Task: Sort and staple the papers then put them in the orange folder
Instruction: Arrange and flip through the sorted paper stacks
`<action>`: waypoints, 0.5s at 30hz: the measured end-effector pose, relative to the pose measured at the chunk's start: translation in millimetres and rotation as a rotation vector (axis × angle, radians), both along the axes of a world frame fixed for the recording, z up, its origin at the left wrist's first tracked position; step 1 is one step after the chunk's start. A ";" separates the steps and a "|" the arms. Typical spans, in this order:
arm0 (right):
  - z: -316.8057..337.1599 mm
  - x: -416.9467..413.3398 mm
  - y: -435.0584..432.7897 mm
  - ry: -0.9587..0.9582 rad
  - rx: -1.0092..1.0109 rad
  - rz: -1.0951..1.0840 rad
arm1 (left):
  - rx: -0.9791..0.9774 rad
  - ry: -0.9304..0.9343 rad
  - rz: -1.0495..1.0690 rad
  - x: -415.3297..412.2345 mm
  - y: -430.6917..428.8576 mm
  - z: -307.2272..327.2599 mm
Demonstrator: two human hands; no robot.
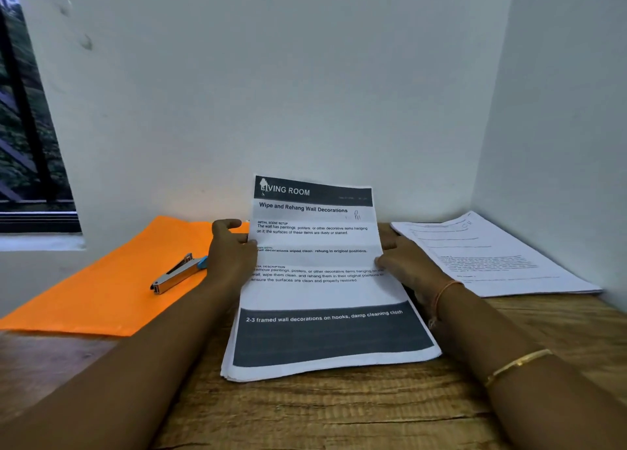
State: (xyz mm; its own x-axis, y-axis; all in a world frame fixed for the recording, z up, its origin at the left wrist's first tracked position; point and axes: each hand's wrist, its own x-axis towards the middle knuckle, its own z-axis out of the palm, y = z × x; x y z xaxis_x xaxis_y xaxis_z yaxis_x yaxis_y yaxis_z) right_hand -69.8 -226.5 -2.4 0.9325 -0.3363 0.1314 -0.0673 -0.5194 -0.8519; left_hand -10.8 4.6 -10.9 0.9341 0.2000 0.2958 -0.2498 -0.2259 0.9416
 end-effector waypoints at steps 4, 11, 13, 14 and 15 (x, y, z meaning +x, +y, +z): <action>1.4 -2.4 -7.8 0.016 -0.228 -0.067 | 0.083 0.066 -0.097 0.9 -3.9 -3.9; 7.3 0.3 -60.6 0.079 -0.498 -0.204 | 0.424 0.097 -0.274 -2.4 -12.9 -10.1; 6.3 -0.2 -77.1 0.147 -0.540 -0.215 | 0.602 0.011 -0.246 -2.3 -9.4 -10.0; 5.0 -0.2 -85.5 0.175 -0.558 -0.237 | 0.655 -0.021 -0.236 -2.5 -8.1 -10.0; 3.1 0.4 -94.4 0.193 -0.570 -0.265 | 0.691 -0.045 -0.221 -2.1 -7.2 -10.5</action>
